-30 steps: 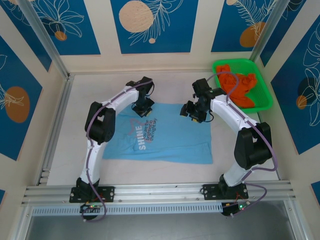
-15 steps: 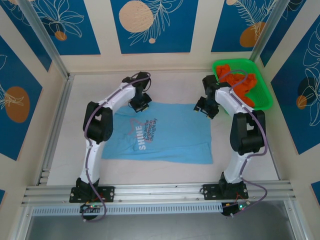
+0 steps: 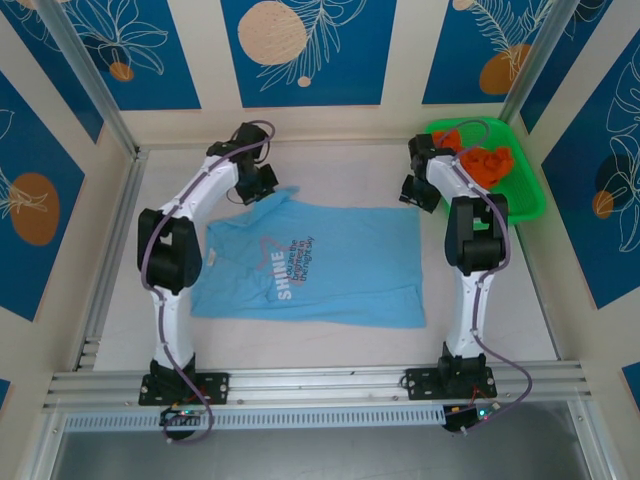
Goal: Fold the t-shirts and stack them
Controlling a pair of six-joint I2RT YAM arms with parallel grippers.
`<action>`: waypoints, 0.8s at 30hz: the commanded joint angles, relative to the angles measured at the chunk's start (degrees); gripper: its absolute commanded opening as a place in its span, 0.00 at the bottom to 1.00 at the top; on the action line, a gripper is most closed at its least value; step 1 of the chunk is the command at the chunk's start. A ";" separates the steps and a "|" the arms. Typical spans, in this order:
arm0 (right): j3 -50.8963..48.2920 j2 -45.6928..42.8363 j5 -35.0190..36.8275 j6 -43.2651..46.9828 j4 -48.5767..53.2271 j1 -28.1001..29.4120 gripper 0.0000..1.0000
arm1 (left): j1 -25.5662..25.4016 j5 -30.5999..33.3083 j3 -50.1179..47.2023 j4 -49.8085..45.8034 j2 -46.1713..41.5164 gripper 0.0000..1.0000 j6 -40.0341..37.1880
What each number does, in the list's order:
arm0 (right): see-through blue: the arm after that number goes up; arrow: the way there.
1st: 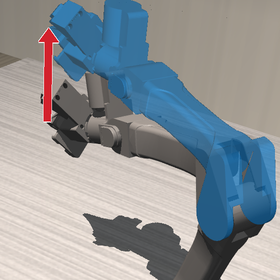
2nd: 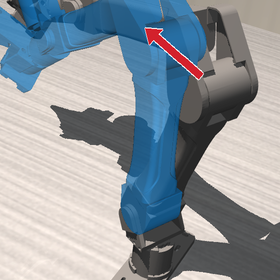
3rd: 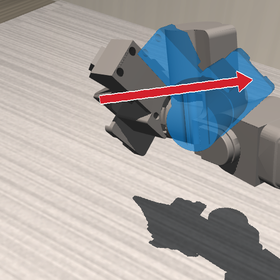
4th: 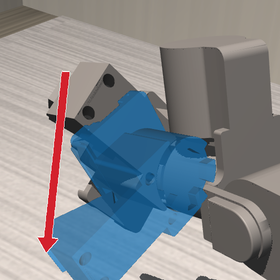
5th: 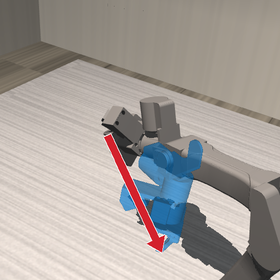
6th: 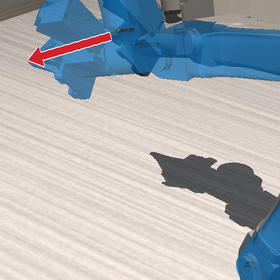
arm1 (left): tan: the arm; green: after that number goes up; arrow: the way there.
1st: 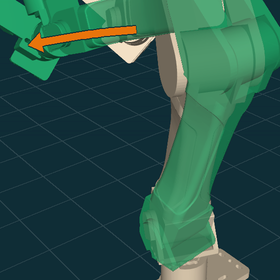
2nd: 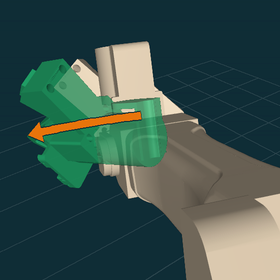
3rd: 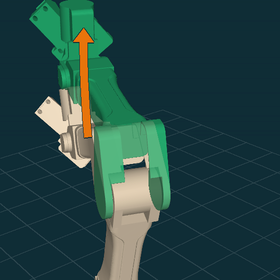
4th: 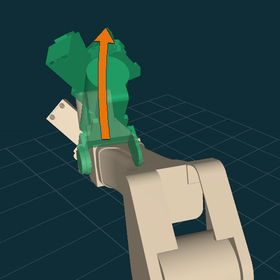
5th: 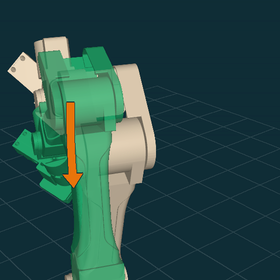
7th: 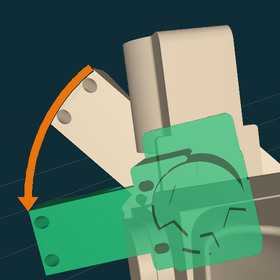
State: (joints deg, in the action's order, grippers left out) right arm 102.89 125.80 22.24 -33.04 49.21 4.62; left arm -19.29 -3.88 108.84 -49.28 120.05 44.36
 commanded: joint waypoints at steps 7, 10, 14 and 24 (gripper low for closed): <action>7.72 5.98 3.85 1.13 0.80 0.41 0.43 | 0.99 -2.27 -3.18 0.44 -4.24 0.00 -1.03; 8.11 6.44 5.08 -1.24 3.81 0.65 0.43 | 1.34 -2.18 -3.28 0.41 -4.56 0.00 -1.12; 0.92 2.16 3.79 -2.75 -1.58 1.37 0.46 | 1.36 -1.76 -3.32 0.41 -4.89 0.00 -1.27; -3.52 1.75 4.75 -5.34 -2.26 2.73 0.51 | 1.36 -1.83 -3.62 0.50 -5.29 0.00 -1.21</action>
State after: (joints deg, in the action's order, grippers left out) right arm 100.57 127.57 26.59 -35.51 45.56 7.03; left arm -18.48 -5.13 106.00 -48.82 117.08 44.36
